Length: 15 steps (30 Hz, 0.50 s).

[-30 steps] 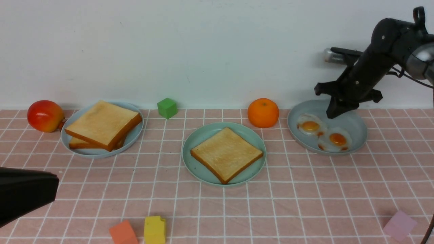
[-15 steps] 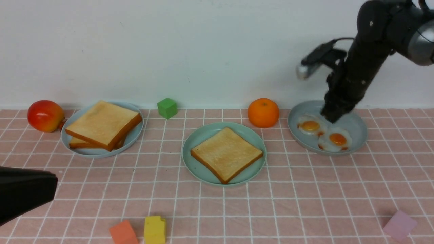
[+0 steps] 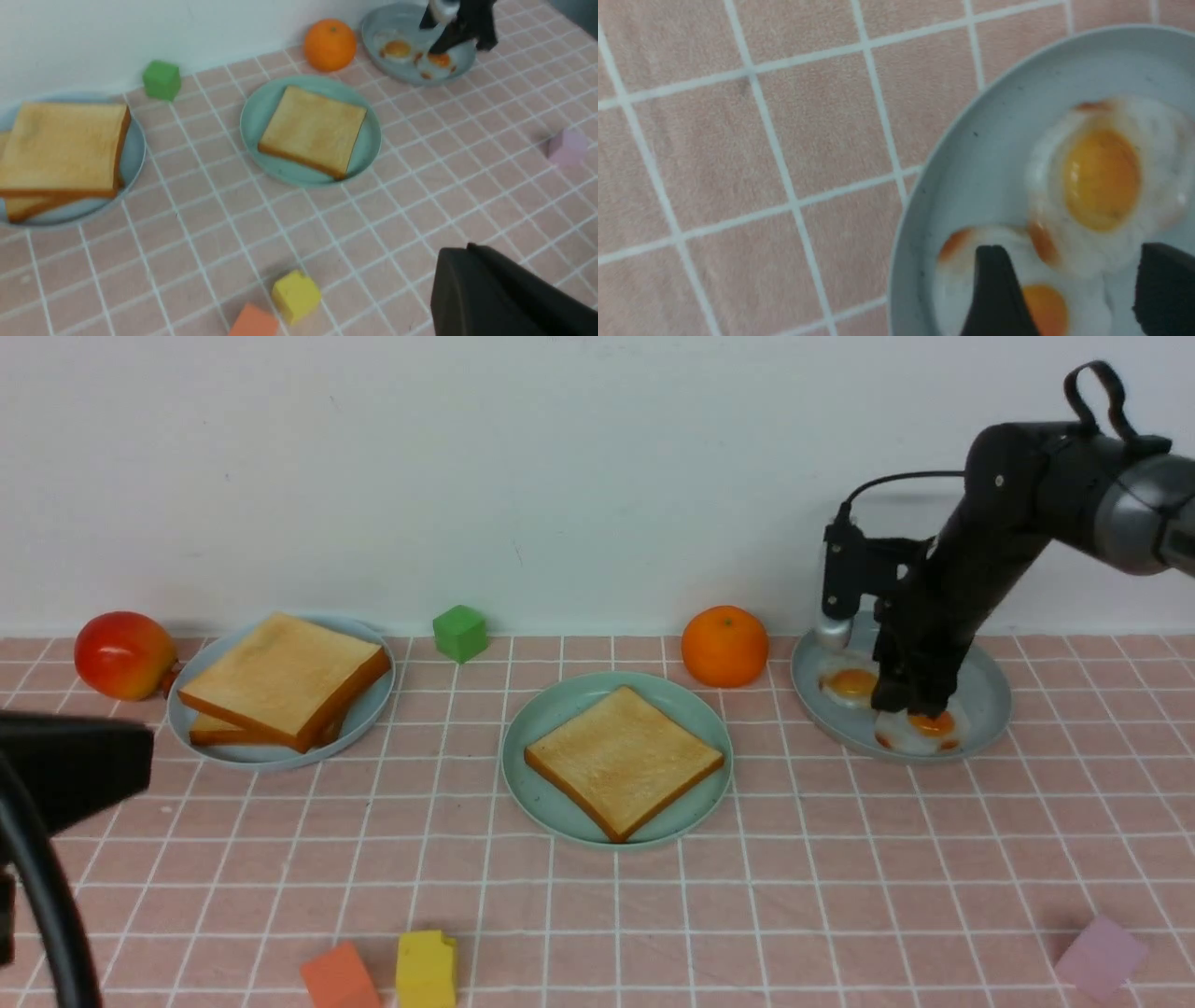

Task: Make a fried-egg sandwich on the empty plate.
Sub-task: Use the right arm to grab a fried egg

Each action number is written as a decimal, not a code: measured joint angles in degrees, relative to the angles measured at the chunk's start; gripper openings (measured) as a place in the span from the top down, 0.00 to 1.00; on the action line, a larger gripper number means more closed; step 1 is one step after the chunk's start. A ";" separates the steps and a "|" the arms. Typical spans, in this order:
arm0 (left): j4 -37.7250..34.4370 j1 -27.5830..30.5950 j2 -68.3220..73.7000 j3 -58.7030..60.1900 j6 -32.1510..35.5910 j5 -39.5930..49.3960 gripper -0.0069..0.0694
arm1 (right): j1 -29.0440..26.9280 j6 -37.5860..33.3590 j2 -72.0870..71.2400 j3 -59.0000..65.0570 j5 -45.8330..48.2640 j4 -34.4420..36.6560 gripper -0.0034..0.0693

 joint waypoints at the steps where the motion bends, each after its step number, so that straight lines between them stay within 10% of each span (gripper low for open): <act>1: -0.07 0.00 -0.06 0.00 1.34 -3.17 0.92 | -0.05 -0.48 1.17 0.00 -1.19 0.16 0.36; 15: -3.79 0.00 -0.06 0.00 5.11 -12.06 0.92 | -1.60 -1.04 3.15 0.00 -5.83 0.16 0.35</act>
